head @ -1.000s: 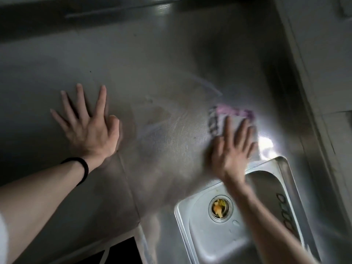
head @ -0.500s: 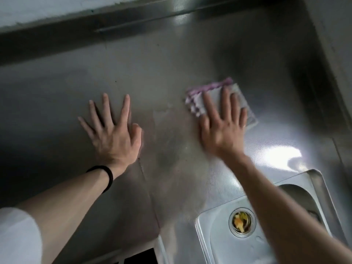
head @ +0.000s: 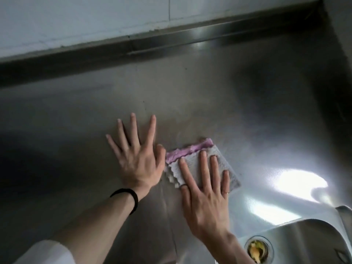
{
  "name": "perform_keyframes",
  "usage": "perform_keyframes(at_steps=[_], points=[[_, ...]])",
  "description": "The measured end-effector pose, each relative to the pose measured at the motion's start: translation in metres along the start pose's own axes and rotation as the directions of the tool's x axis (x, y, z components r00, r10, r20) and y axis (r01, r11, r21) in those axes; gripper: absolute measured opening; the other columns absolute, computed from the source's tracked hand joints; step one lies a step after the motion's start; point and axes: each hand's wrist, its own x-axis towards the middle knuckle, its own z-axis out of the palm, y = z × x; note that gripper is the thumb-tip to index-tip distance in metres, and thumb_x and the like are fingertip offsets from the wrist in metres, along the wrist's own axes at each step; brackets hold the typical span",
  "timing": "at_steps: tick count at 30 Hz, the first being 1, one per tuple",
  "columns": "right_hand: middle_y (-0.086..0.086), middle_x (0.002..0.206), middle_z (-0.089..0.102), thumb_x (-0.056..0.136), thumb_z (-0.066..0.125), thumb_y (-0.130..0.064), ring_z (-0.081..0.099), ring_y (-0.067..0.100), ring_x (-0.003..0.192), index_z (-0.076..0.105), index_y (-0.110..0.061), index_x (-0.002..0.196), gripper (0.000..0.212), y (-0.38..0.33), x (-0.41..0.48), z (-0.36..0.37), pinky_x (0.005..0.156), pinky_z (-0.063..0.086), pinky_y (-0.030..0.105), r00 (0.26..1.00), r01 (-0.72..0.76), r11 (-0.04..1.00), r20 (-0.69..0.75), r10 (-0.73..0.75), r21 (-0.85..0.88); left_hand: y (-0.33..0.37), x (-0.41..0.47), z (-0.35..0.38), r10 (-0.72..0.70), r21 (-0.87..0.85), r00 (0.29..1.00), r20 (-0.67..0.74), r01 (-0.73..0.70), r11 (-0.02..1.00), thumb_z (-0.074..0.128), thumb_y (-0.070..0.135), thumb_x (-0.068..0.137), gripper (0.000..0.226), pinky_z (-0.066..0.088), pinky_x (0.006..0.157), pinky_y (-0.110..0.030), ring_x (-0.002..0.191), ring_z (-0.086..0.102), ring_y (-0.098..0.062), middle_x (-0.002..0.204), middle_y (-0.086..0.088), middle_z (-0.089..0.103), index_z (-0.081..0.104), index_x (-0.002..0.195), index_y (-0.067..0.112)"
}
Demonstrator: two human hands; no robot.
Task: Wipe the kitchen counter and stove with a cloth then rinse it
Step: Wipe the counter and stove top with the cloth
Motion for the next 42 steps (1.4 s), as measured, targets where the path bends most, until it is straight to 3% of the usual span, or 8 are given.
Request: perform_keyframes(at_steps=[5,13,19,24,29,31,34,42], points=[[0.013,0.175,-0.005,0.104,0.014,-0.056,-0.009,0.036,0.16,-0.001,-0.047,0.163,0.062,-0.008,0.115,-0.027,0.126,-0.005,0.062,0.992,0.119,0.992,0.035,-0.117,-0.035,0.001,-0.002,-0.001,0.013,0.038,1.0,0.014,-0.013,0.999,0.047,0.046,0.09,0.08,0.01,0.12,-0.077,0.158,0.012,-0.05,0.174,-0.017,0.014,0.024,0.166,0.036],[0.006,0.173,-0.02,0.107,0.013,-0.051,-0.021,0.032,0.158,-0.001,-0.047,0.163,0.058,-0.06,0.312,-0.051,0.121,-0.022,0.056,1.0,-0.004,1.0,-0.006,0.004,-0.001,0.003,0.001,0.0,0.011,0.004,1.0,-0.027,-0.011,1.0,0.041,0.046,0.089,0.077,0.009,0.12,-0.077,0.155,0.019,-0.052,0.171,-0.018,0.023,0.029,0.164,0.035],[0.007,0.175,-0.013,0.109,0.014,-0.052,-0.017,0.031,0.16,0.003,-0.044,0.164,0.057,-0.038,0.255,-0.05,0.127,-0.009,0.058,0.998,0.057,0.998,-0.029,-0.056,0.04,0.005,0.0,-0.004,0.008,0.034,1.0,0.017,-0.009,0.999,0.045,0.047,0.089,0.076,0.01,0.119,-0.078,0.155,0.018,-0.052,0.17,-0.02,0.025,0.033,0.163,0.033],[0.008,0.175,-0.009,0.109,0.019,-0.05,-0.008,0.032,0.161,0.002,-0.045,0.164,0.058,0.003,0.07,-0.028,0.128,0.004,0.059,0.996,-0.076,0.996,-0.034,0.077,0.043,0.001,-0.001,-0.002,0.017,0.026,1.0,0.022,-0.018,1.0,0.047,0.047,0.086,0.082,0.007,0.12,-0.078,0.157,0.013,-0.051,0.173,-0.018,0.018,0.028,0.165,0.033],[0.016,0.165,0.03,0.108,0.015,-0.054,0.031,0.037,0.149,0.035,-0.039,0.157,0.055,0.024,-0.044,-0.021,0.114,0.027,0.058,0.981,-0.191,0.979,0.005,0.192,-0.066,0.002,0.0,-0.001,0.003,0.004,1.0,0.012,-0.003,1.0,0.041,0.049,0.087,0.08,0.006,0.12,-0.078,0.158,0.011,-0.051,0.173,-0.018,0.018,0.028,0.165,0.033],[0.017,0.166,0.029,0.108,0.017,-0.054,0.027,0.037,0.151,0.034,-0.04,0.159,0.056,0.028,-0.033,-0.027,0.115,0.024,0.058,0.984,-0.17,0.984,0.036,0.172,-0.061,0.001,0.0,0.0,-0.004,-0.001,1.0,0.017,0.004,1.0,0.04,0.048,0.087,0.08,0.006,0.12,-0.078,0.158,0.011,-0.051,0.173,-0.019,0.018,0.029,0.165,0.032],[0.014,0.173,0.009,0.106,0.027,-0.051,0.011,0.039,0.159,0.018,-0.044,0.164,0.059,0.032,0.018,-0.034,0.124,0.013,0.058,0.994,-0.099,0.995,0.045,0.1,-0.028,0.002,0.001,-0.002,-0.015,0.012,1.0,0.021,0.015,1.0,0.041,0.048,0.086,0.081,0.007,0.12,-0.078,0.157,0.012,-0.051,0.173,-0.019,0.017,0.029,0.165,0.032],[0.009,0.175,-0.009,0.107,0.015,-0.054,-0.011,0.034,0.16,0.002,-0.047,0.163,0.058,0.022,0.262,-0.065,0.124,-0.013,0.058,0.999,-0.053,0.998,-0.013,0.053,0.016,0.0,0.001,0.0,0.003,0.023,1.0,0.004,-0.003,1.0,0.046,0.046,0.087,0.08,0.01,0.118,-0.079,0.154,0.018,-0.053,0.17,-0.02,0.023,0.031,0.164,0.031]])
